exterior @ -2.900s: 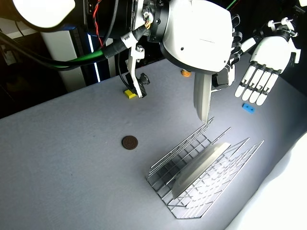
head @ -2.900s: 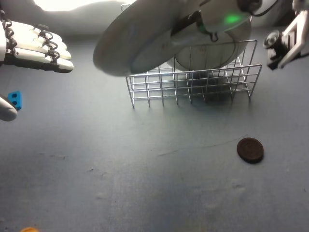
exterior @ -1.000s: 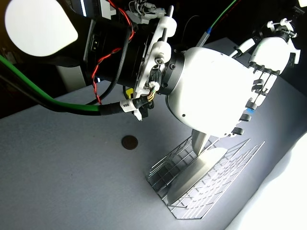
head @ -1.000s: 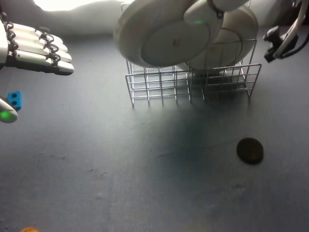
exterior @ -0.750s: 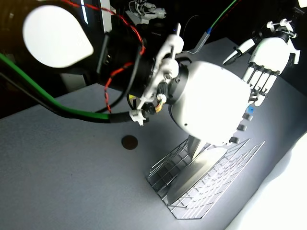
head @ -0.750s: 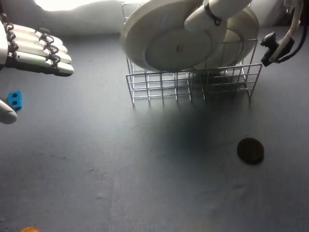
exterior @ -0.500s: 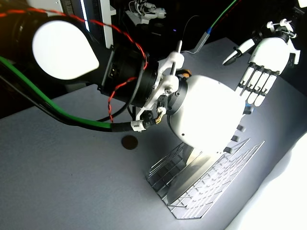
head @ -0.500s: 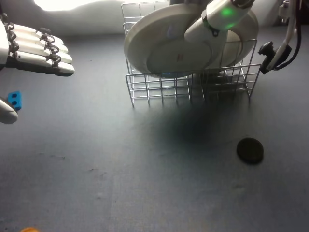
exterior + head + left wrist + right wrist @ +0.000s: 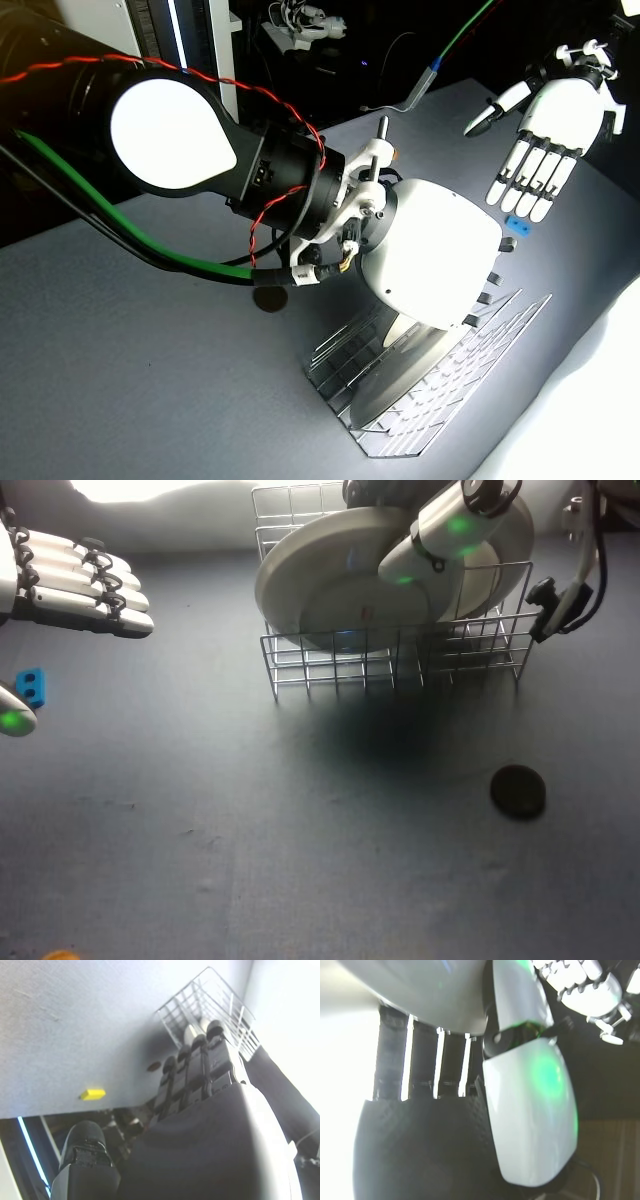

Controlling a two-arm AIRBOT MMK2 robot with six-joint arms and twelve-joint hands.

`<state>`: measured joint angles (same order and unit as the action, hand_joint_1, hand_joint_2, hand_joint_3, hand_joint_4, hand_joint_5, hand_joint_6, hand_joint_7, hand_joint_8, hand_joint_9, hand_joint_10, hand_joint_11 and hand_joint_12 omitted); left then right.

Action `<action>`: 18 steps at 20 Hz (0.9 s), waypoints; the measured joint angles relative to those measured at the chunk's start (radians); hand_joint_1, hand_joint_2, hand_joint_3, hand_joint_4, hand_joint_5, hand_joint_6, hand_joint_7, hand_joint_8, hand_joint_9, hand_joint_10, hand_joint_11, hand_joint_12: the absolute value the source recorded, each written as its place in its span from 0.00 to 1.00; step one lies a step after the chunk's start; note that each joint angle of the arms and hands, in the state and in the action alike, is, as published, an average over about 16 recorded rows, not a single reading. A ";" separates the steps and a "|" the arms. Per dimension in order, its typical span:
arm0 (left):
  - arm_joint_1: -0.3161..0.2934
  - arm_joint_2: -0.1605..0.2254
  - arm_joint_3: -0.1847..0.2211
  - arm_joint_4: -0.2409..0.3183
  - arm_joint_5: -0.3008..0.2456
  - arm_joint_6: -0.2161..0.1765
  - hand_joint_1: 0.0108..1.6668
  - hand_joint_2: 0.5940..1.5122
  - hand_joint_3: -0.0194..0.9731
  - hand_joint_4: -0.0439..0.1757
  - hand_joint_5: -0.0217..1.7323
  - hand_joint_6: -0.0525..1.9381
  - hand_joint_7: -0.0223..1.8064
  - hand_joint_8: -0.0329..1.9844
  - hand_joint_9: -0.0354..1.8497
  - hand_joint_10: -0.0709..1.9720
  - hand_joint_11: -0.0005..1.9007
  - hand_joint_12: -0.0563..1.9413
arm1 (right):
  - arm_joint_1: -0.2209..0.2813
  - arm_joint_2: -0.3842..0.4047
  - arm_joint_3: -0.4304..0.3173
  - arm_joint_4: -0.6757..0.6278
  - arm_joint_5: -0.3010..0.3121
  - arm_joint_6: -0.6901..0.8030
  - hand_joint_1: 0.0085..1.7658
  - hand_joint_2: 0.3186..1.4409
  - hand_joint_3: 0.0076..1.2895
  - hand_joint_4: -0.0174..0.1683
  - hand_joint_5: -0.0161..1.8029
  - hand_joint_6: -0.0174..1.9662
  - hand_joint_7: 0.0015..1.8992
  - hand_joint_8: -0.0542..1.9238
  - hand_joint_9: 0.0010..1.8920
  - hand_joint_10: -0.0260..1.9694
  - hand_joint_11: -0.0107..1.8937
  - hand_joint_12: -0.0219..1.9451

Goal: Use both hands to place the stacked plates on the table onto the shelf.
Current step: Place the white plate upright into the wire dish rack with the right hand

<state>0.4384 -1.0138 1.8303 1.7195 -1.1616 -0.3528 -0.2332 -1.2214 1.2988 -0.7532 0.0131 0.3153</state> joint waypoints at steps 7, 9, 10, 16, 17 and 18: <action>0.000 0.000 0.000 0.000 0.000 0.000 0.00 0.58 0.04 0.22 0.02 0.03 0.02 0.01 0.03 0.01 0.01 0.03 | -0.016 -0.011 0.011 0.000 0.007 -0.018 0.72 0.63 0.00 0.07 0.51 0.47 0.54 0.30 0.54 0.25 0.40 0.61; 0.000 0.000 0.000 0.001 0.000 0.000 0.00 0.58 0.04 0.22 0.02 0.03 0.02 0.01 0.03 0.01 0.01 0.03 | -0.018 -0.012 0.012 0.000 0.012 -0.022 0.71 0.64 0.00 0.07 0.50 0.42 0.54 0.26 0.53 0.20 0.38 0.62; 0.000 0.000 0.000 0.001 0.000 0.000 0.00 0.58 0.04 0.22 0.02 0.03 0.02 0.01 0.03 0.01 0.01 0.03 | -0.019 -0.013 0.012 0.000 0.014 -0.024 0.70 0.65 0.00 0.07 0.50 0.40 0.54 0.23 0.53 0.17 0.36 0.62; 0.000 0.000 0.000 0.001 0.000 0.000 0.00 0.58 0.04 0.22 0.02 0.03 0.02 0.01 0.03 0.01 0.01 0.03 | -0.019 -0.014 0.012 0.000 0.030 -0.026 0.67 0.66 0.00 0.07 0.48 0.24 0.52 0.07 0.51 0.08 0.30 0.63; 0.000 0.000 0.000 0.001 0.000 0.000 0.00 0.58 0.04 0.22 0.02 0.03 0.02 0.01 0.03 0.01 0.01 0.03 | -0.017 -0.013 0.012 0.000 0.033 -0.026 0.67 0.66 0.00 0.07 0.48 0.21 0.52 0.05 0.50 0.08 0.29 0.63; 0.000 0.000 0.000 0.001 0.000 0.001 0.00 0.58 0.04 0.22 0.02 0.03 0.02 0.01 0.03 0.01 0.01 0.03 | -0.015 -0.012 0.012 0.000 0.037 -0.025 0.66 0.65 0.00 0.07 0.47 0.18 0.52 0.04 0.50 0.07 0.28 0.63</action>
<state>0.4384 -1.0138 1.8302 1.7204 -1.1618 -0.3522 -0.2478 -1.2334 1.3107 -0.7528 0.0496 0.2899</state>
